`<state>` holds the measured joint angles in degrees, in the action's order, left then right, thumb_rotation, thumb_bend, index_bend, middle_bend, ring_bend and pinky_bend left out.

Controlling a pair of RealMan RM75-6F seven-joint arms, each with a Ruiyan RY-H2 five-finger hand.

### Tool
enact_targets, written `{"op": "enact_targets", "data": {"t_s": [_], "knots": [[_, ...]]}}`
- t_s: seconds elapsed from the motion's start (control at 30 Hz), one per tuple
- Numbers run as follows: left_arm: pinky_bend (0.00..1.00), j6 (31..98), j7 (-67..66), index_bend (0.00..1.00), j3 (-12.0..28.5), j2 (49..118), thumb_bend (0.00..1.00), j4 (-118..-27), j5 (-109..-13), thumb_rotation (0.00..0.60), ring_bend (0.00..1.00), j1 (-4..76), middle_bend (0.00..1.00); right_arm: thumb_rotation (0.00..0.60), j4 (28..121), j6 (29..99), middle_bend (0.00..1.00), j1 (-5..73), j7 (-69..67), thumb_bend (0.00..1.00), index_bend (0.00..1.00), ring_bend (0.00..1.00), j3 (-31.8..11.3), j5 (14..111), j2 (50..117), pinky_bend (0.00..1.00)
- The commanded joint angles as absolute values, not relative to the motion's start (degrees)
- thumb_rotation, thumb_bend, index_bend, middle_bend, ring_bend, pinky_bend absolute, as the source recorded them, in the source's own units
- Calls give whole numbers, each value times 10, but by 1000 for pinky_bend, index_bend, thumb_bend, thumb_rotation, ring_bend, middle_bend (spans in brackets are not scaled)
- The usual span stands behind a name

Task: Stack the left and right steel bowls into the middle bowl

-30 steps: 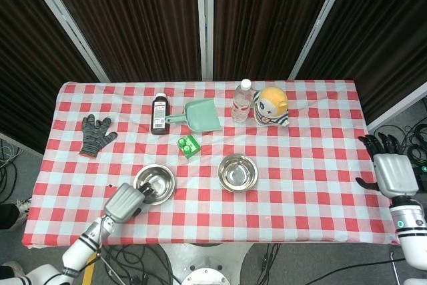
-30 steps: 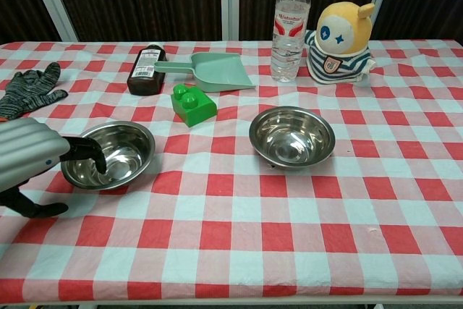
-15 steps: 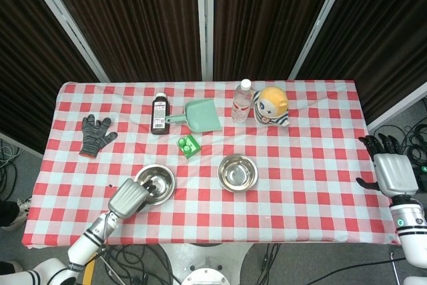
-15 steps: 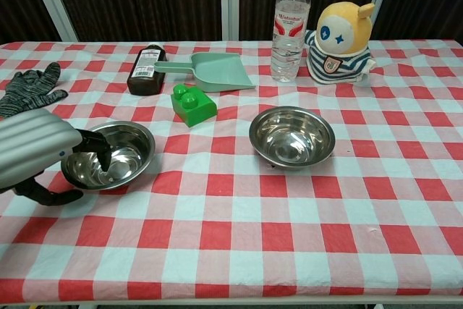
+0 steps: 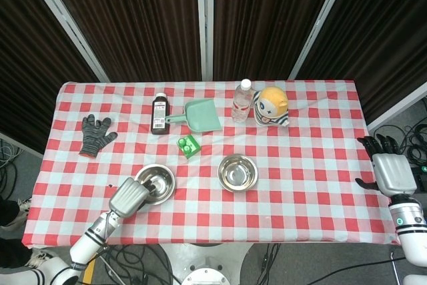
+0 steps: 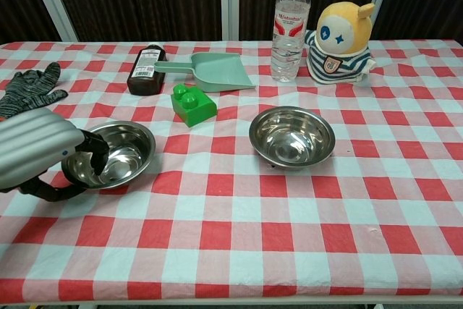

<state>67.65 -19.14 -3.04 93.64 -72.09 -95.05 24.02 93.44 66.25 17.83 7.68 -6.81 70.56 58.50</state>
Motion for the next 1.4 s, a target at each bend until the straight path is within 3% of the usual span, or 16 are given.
{"op": "enact_targets", "data": {"t_s": [0.03,0.93,1.4], "knots": [[954,676,-193,577,-31,938,351,-718,-949,600,952,241,578,600,935,662,127,179,75,73,141,0,-69,706,584,0],[992,698,-182,643,-43,957,381,-674,-959,600,998,241,680,600,925,655,131,180,67,76,141,0,-68,705,587,0],[995,725,-182,651,-34,940,385,-710,-968,600,1000,243,688,600,925,660,132,179,62,77,142,0,-71,707,586,0]]}}
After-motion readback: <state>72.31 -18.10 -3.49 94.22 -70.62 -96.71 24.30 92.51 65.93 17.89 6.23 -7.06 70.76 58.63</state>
